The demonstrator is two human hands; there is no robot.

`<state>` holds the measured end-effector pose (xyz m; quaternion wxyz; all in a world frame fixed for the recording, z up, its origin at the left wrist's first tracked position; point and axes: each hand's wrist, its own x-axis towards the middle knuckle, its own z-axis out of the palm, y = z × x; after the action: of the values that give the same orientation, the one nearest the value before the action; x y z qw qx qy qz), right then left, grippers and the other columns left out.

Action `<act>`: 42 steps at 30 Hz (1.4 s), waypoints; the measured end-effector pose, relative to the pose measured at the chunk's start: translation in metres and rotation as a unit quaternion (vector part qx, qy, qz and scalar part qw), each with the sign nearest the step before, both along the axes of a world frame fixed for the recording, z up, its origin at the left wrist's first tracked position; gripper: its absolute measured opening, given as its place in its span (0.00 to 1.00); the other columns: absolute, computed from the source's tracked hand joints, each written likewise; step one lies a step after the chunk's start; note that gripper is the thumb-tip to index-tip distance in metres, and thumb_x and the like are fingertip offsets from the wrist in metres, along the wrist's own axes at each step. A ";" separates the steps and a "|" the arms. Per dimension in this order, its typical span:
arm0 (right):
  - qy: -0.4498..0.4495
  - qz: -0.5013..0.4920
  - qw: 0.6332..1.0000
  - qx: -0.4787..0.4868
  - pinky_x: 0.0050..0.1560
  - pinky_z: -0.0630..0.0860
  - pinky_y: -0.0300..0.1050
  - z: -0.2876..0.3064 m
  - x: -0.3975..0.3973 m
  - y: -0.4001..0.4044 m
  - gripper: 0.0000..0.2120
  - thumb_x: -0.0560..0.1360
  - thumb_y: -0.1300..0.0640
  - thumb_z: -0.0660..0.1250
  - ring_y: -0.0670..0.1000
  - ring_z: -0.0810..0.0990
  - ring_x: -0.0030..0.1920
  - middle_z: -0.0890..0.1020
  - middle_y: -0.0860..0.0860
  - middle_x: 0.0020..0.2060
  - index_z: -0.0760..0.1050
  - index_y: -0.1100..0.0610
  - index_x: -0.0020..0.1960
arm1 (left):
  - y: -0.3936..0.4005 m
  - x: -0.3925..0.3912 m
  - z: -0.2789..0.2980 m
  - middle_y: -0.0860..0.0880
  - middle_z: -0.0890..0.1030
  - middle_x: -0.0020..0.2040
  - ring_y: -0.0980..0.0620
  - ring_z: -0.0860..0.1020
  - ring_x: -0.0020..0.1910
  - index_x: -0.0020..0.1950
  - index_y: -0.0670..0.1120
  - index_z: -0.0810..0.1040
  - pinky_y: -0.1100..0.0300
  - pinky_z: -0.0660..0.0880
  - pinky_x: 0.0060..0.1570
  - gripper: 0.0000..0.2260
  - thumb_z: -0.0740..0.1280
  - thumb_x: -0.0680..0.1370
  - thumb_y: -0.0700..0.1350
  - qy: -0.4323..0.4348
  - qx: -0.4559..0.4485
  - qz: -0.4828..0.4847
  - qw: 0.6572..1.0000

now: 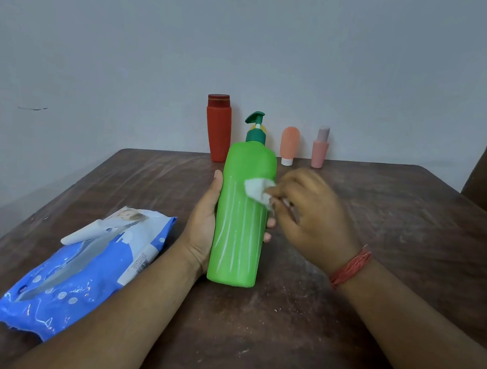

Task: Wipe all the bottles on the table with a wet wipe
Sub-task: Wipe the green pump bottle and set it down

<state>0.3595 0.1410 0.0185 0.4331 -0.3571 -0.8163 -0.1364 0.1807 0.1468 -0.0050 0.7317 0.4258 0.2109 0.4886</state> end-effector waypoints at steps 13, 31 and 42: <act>-0.004 0.006 1.000 -0.020 0.48 0.76 0.49 0.003 0.000 0.001 0.05 0.75 0.60 0.70 0.51 0.76 0.48 0.79 0.50 0.44 0.82 0.57 0.50 | 0.000 0.001 0.000 0.37 0.83 0.52 0.41 0.82 0.44 0.64 0.42 0.80 0.45 0.82 0.42 0.36 0.50 0.79 0.70 0.035 -0.012 0.043 0.998; 0.044 -0.045 0.998 -0.010 0.52 0.71 0.38 0.000 -0.003 0.001 0.07 0.78 0.61 0.67 0.51 0.77 0.49 0.79 0.51 0.48 0.81 0.58 0.55 | -0.008 0.007 -0.001 0.36 0.81 0.52 0.41 0.81 0.45 0.64 0.43 0.80 0.47 0.79 0.44 0.34 0.53 0.78 0.69 0.112 -0.012 0.007 0.994; -0.075 0.000 0.997 0.034 0.38 0.75 0.49 0.001 -0.005 -0.007 0.11 0.78 0.62 0.66 0.55 0.75 0.43 0.77 0.55 0.43 0.82 0.60 0.58 | -0.012 0.008 0.002 0.39 0.83 0.47 0.44 0.82 0.41 0.60 0.44 0.79 0.49 0.80 0.42 0.30 0.53 0.78 0.66 0.129 -0.015 -0.009 0.992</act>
<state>0.3545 0.1341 0.0193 0.3829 -0.3310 -0.8411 -0.1908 0.1888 0.1347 -0.0027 0.7091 0.4761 0.3067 0.4199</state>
